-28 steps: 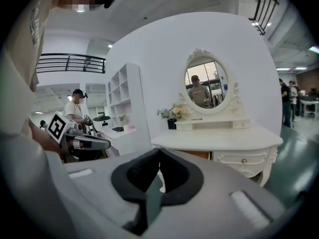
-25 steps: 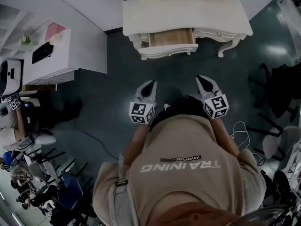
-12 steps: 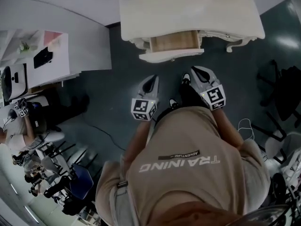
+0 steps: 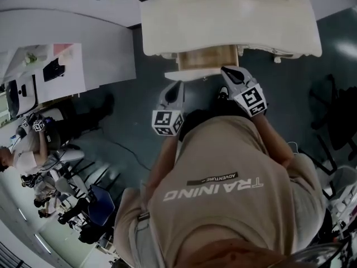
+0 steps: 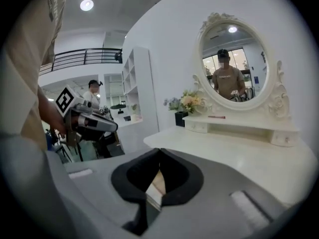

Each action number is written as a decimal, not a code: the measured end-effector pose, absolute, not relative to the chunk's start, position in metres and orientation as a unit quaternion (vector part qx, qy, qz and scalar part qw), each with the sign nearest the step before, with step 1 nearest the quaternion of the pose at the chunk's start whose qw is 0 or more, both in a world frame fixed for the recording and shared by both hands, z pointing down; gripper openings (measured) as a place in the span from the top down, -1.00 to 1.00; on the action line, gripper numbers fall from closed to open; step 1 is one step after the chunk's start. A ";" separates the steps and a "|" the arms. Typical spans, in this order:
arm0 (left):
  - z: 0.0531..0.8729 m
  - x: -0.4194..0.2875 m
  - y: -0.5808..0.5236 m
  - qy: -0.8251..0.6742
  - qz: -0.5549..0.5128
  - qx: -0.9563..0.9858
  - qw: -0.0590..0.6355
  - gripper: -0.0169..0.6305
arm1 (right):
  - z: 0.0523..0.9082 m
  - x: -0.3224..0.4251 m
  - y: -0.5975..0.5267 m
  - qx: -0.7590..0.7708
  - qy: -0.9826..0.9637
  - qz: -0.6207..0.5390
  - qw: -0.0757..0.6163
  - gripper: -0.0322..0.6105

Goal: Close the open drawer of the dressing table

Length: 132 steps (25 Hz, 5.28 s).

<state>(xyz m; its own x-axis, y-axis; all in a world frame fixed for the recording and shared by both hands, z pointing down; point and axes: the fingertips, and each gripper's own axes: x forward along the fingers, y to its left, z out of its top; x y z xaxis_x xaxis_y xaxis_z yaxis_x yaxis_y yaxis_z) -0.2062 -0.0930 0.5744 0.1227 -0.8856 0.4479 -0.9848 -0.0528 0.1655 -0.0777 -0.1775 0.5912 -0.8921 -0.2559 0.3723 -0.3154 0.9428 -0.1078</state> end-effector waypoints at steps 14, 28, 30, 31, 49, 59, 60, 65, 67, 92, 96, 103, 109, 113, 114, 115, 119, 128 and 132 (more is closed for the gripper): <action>0.616 -0.265 -0.134 -0.608 0.120 0.743 0.255 0.93 | 0.599 -0.121 -0.212 0.194 -0.955 0.091 0.204 0.89; 0.676 -0.293 -0.118 -0.556 0.164 0.753 0.311 0.93 | 0.599 -0.124 -0.227 0.290 -0.925 0.166 0.182 0.89; 0.696 -0.290 -0.104 -0.549 0.183 0.744 0.334 0.93 | 0.598 -0.127 -0.229 0.279 -0.928 0.167 0.183 0.89; 0.707 -0.289 -0.097 -0.544 0.195 0.740 0.343 0.93 | 0.596 -0.130 -0.231 0.274 -0.930 0.166 0.180 0.89; 0.803 -0.259 -0.062 -0.483 0.278 0.681 0.476 0.93 | 0.622 -0.095 -0.256 0.273 -0.926 0.189 0.178 0.89; 0.805 -0.261 -0.071 -0.466 0.283 0.685 0.483 0.93 | 0.617 -0.086 -0.268 0.292 -0.923 0.180 0.173 0.89; 0.805 -0.261 -0.073 -0.467 0.282 0.685 0.483 0.93 | 0.617 -0.087 -0.269 0.293 -0.923 0.180 0.173 0.89; 0.804 -0.267 -0.087 -0.469 0.278 0.686 0.481 0.93 | 0.611 -0.089 -0.274 0.302 -0.924 0.162 0.172 0.89; 0.805 -0.271 -0.095 -0.469 0.277 0.690 0.478 0.93 | 0.610 -0.090 -0.274 0.304 -0.923 0.159 0.174 0.89; 0.810 -0.311 -0.199 -0.516 0.211 0.691 0.460 0.93 | 0.614 -0.083 -0.271 0.318 -0.911 0.176 0.197 0.89; 0.809 -0.315 -0.209 -0.530 0.194 0.684 0.461 0.93 | 0.612 -0.078 -0.266 0.317 -0.911 0.172 0.199 0.89; 0.791 -0.311 -0.197 -0.547 0.185 0.680 0.453 0.93 | 0.606 -0.069 -0.247 0.311 -0.915 0.171 0.192 0.89; 0.741 -0.299 -0.177 -0.550 0.198 0.706 0.401 0.93 | 0.589 -0.071 -0.251 0.307 -0.922 0.168 0.165 0.89; 0.687 -0.292 -0.180 -0.553 0.172 0.733 0.357 0.93 | 0.578 -0.076 -0.253 0.299 -0.927 0.160 0.161 0.89; 0.670 -0.291 -0.185 -0.554 0.167 0.743 0.337 0.93 | 0.574 -0.080 -0.254 0.291 -0.931 0.150 0.163 0.89; 0.652 -0.289 -0.191 -0.554 0.164 0.753 0.314 0.93 | 0.570 -0.085 -0.255 0.281 -0.936 0.137 0.165 0.89; 0.579 -0.274 -0.207 -0.544 0.163 0.795 0.213 0.93 | 0.534 -0.106 -0.256 0.238 -0.955 0.088 0.155 0.89; 0.437 -0.272 -0.242 -0.565 0.087 0.817 0.075 0.93 | 0.428 -0.136 -0.283 0.207 -0.974 0.021 0.092 0.89; 0.397 -0.283 -0.246 -0.578 0.063 0.812 0.045 0.93 | 0.405 -0.142 -0.289 0.195 -0.977 0.003 0.088 0.89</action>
